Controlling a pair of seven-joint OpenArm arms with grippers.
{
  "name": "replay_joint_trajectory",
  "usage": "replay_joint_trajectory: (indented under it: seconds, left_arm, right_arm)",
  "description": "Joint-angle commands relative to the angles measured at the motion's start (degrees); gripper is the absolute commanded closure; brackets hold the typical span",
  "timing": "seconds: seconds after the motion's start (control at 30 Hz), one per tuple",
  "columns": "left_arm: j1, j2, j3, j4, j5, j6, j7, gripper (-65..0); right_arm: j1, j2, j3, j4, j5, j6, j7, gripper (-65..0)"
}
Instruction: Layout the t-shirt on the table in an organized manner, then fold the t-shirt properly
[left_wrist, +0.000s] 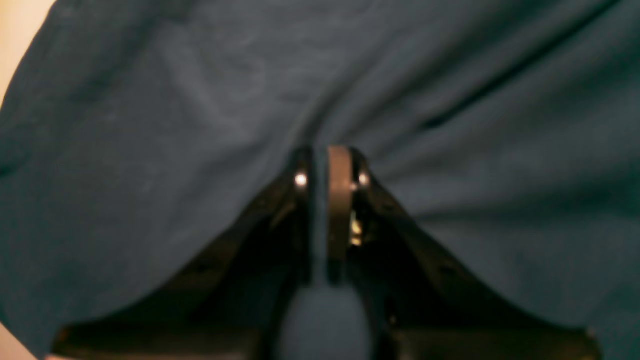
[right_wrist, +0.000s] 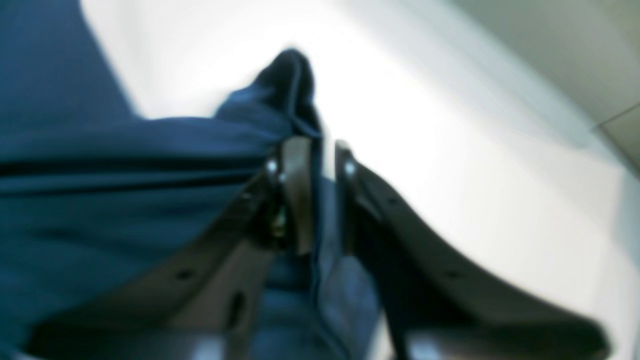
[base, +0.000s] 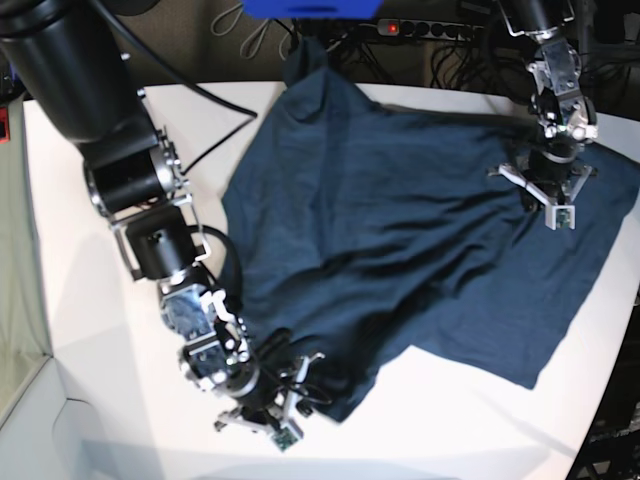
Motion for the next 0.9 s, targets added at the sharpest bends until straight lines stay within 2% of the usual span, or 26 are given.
replay_joint_trajectory:
  seconds: [0.0,0.17,0.3,0.47,0.6,0.77,0.87]
  left_arm:
    - [1.3,-0.2,-0.1,-0.3,2.2,0.2,4.7,-4.0]
    - [1.6,-0.1,-0.1,-0.3,2.2,0.2,4.4,-4.0]
    - [1.5,-0.1,-0.1,-0.3,2.2,0.2,4.4,-4.0]
    - [1.2,-0.1,-0.1,-0.2,2.2,0.2,4.6,-4.0]
    - [1.0,-0.1,-0.1,-0.2,2.1,0.3,4.8,-4.0]
    - [-0.8,0.9,-0.1,2.3,2.1,0.3,5.0,-4.0]
    - [-0.9,2.0,-0.1,5.9,2.1,0.3,5.0,-4.0]
  right_arm:
    - [2.2,0.3,0.3,0.7,0.3,-0.8,1.4,-22.5]
    - [2.4,1.1,0.1,0.4,0.3,-0.8,0.9,-43.1]
    - [1.3,1.5,0.5,0.8,0.3,-1.1,-0.5,-50.6]
    - [-2.3,3.5,0.6,4.9,0.8,-1.1,-7.5,-51.0]
    - [-9.4,5.4,0.6,16.5,0.7,-1.1,-12.4,-51.1]
    - [-21.5,5.4,3.6,37.1,0.8,-0.8,-22.7,-51.1]
    - [-28.3,4.9,4.0,45.6,0.8,-0.7,-25.2,-51.0]
